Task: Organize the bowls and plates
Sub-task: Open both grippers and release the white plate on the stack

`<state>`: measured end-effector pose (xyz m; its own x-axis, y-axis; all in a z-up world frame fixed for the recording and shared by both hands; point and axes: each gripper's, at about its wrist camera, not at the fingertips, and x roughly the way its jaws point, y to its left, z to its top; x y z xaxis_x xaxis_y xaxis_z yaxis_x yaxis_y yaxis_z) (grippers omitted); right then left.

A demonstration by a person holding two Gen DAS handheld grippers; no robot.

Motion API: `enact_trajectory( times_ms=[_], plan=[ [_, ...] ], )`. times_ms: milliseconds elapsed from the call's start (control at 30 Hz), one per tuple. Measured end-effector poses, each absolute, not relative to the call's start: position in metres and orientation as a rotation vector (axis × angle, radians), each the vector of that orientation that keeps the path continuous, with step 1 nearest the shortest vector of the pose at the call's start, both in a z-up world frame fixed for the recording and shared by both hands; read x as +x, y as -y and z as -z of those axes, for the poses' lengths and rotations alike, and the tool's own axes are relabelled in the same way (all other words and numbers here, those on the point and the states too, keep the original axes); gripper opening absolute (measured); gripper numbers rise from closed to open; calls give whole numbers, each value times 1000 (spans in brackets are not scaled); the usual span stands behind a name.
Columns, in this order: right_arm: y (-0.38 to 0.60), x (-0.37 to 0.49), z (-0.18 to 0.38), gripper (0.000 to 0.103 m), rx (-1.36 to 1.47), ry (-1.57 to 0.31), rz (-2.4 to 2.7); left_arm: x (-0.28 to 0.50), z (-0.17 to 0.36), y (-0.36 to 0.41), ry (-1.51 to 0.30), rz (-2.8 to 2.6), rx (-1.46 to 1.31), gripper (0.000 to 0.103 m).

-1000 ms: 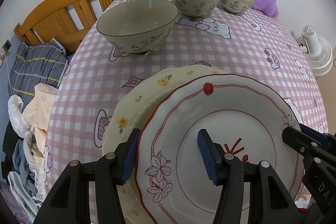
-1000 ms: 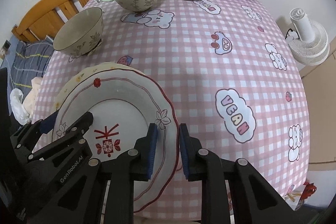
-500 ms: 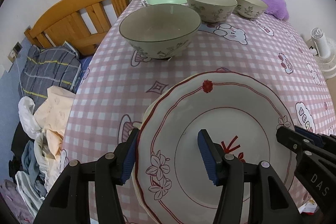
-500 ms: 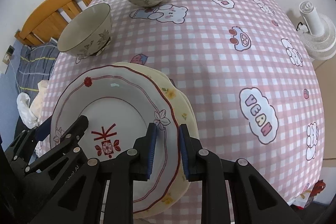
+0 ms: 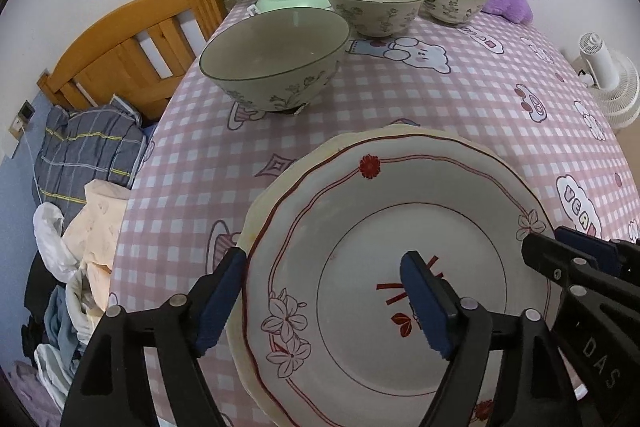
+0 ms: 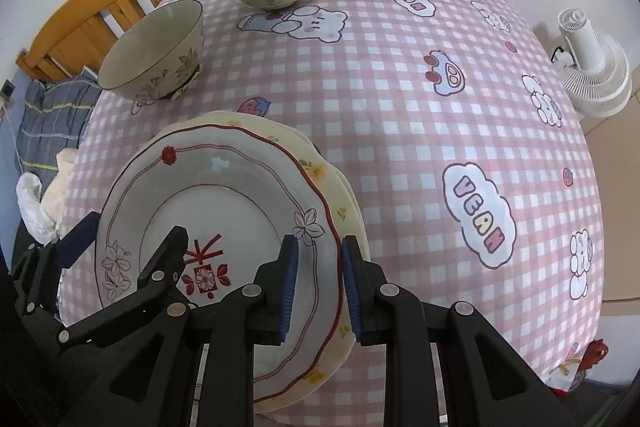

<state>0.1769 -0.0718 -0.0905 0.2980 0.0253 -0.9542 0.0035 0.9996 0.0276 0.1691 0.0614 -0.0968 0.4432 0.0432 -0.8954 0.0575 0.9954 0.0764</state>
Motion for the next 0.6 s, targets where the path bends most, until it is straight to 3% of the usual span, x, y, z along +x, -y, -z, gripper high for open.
enact_trajectory(
  times_ms=[100, 167, 233, 600],
  plan=[
    [74, 176, 88, 29, 36, -1257, -18, 167, 96, -63, -1136, 38, 78, 88],
    [74, 175, 83, 52, 35, -1242, -26, 164, 93, -62, -1142, 52, 74, 90],
    [75, 173, 76, 64, 35, -1219, -30, 161, 90, -61, -1144, 55, 67, 92],
    [82, 179, 45, 66, 35, -1160, -151, 157, 44, -59, -1053, -2, -29, 95]
  ],
)
